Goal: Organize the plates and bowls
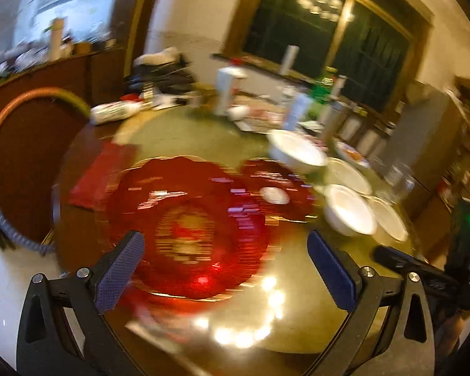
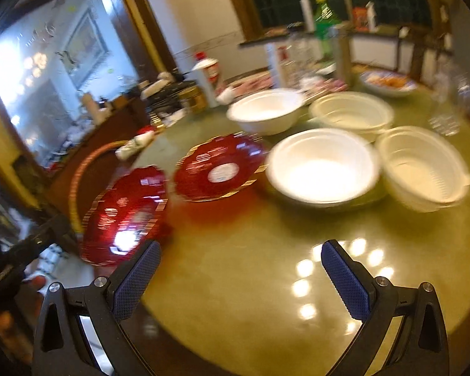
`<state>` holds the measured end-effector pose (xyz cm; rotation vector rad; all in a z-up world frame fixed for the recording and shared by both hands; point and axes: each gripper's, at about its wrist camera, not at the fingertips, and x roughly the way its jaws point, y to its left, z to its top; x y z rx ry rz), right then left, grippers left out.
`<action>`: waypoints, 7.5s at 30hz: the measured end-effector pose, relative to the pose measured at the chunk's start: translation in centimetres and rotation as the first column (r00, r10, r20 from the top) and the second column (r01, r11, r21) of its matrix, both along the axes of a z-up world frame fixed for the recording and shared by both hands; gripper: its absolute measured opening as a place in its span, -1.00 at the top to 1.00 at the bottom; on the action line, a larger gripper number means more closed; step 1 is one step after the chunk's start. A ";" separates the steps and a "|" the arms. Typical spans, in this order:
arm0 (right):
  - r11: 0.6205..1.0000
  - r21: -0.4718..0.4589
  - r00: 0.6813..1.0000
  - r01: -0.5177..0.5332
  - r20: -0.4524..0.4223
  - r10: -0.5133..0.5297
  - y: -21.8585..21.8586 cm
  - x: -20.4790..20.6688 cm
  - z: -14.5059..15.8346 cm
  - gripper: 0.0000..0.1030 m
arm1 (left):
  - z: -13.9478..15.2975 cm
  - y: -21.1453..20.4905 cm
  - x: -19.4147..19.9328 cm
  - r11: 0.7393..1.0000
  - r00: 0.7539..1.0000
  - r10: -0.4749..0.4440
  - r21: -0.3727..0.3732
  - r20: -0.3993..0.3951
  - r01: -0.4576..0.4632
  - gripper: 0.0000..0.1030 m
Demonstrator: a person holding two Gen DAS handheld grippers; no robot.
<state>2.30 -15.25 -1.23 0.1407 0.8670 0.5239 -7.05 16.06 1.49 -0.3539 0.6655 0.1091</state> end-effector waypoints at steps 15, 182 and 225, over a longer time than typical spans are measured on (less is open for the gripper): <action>0.968 0.196 0.925 -0.156 -0.314 0.213 12.3 6.0 -6.8 -0.10 | -7.6 5.5 4.9 0.990 0.961 0.124 -0.031 -0.247 -0.135 -0.14; 0.966 0.071 0.919 -0.247 -0.299 0.257 17.7 8.8 -3.3 0.40 | -4.3 9.7 6.1 0.920 0.947 0.099 -0.334 -0.307 -0.205 0.19; 0.894 0.253 0.872 0.369 -0.427 -0.239 -13.5 11.9 -6.9 0.39 | -5.2 -17.7 22.7 0.946 0.905 -0.292 -0.233 -0.309 0.226 0.13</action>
